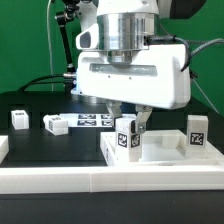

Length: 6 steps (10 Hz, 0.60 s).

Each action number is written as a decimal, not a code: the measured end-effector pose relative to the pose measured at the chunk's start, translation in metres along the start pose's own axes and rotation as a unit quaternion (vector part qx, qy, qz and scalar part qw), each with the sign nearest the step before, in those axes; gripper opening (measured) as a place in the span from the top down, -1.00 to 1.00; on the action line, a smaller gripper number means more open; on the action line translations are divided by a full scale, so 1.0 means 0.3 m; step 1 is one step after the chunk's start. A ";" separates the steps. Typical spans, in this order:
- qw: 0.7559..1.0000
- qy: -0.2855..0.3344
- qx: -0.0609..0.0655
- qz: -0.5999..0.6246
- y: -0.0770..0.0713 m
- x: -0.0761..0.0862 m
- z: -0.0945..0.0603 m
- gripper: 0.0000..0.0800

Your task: Assemble square table

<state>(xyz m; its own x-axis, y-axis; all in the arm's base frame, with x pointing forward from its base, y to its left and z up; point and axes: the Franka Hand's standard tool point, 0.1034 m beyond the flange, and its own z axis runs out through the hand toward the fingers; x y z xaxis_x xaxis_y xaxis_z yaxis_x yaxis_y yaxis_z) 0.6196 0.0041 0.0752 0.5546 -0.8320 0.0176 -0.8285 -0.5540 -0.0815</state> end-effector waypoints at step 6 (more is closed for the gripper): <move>0.976 -0.015 0.010 0.215 -0.003 -0.004 0.000 0.27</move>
Offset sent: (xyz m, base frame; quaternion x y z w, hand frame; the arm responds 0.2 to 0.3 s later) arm -0.0005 0.0058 0.0036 -0.0190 -0.0195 0.2225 0.9745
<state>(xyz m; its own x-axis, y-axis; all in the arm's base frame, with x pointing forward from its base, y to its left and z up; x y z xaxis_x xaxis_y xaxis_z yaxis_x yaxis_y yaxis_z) 0.6197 0.0054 0.0752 0.1576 -0.9862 -0.0515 -0.9838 -0.1523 -0.0946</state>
